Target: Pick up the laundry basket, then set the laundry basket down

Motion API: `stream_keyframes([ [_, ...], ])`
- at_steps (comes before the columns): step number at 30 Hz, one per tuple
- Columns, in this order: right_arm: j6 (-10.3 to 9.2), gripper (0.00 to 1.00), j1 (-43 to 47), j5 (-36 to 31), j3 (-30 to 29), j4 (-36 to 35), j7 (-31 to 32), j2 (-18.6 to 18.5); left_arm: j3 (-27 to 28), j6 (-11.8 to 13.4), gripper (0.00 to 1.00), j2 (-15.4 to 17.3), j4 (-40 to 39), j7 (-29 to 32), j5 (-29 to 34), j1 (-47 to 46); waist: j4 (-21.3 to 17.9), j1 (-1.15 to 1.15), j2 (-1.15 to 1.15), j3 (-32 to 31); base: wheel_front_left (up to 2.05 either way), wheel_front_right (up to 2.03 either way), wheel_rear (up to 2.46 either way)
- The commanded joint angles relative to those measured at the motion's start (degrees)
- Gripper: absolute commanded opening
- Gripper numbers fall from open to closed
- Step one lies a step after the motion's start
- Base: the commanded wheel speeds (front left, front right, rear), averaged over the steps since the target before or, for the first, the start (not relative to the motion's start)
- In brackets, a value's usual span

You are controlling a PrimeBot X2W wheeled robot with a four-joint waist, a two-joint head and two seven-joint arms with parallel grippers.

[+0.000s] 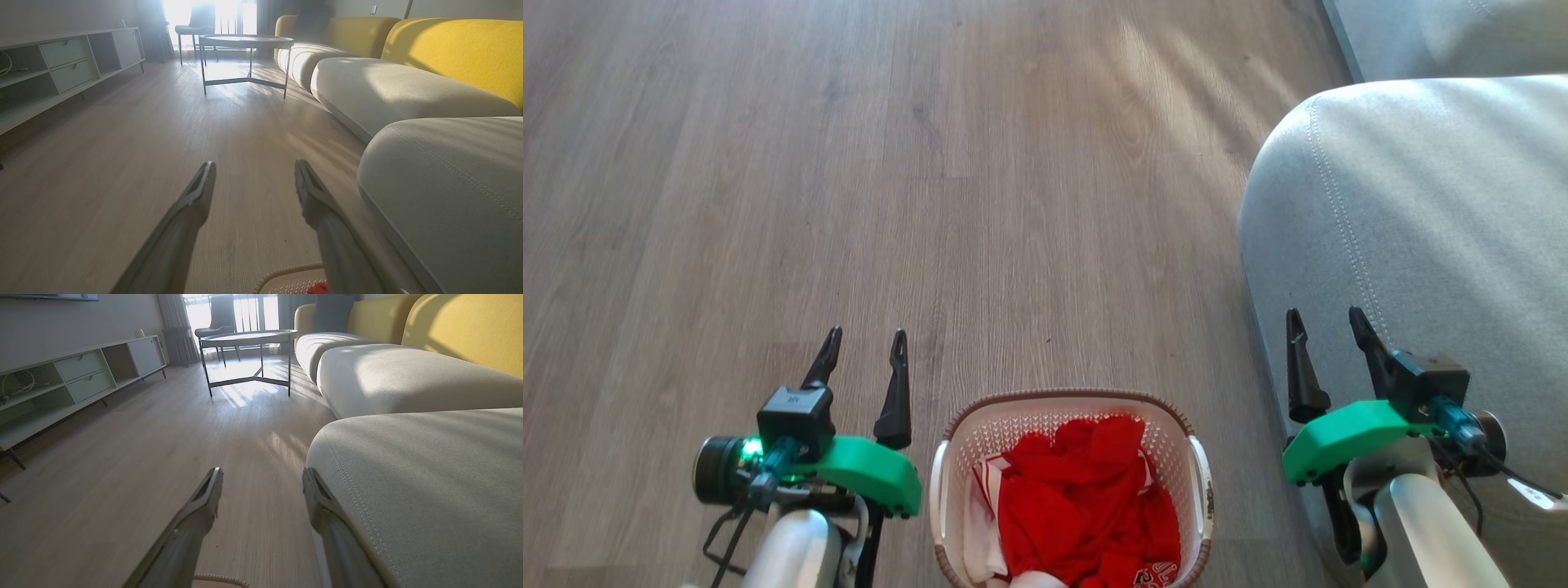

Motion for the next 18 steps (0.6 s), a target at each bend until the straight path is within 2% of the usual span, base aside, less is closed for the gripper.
stream_keyframes([
  [1,0.40,1.00,-1.90,-0.56,1.40,-1.49,-0.28,0.33,1.70,-0.05,1.00,0.00,-1.47,-0.24,-0.02,-1.83,-0.01,0.00,0.00,-0.12,0.00,0.00,0.00],
  [18,0.40,1.00,-1.95,-0.42,1.64,-0.91,-0.28,0.33,1.60,-0.08,1.00,0.00,-0.86,-0.24,0.27,-1.69,0.26,0.00,0.00,-0.75,0.00,0.00,0.00],
])
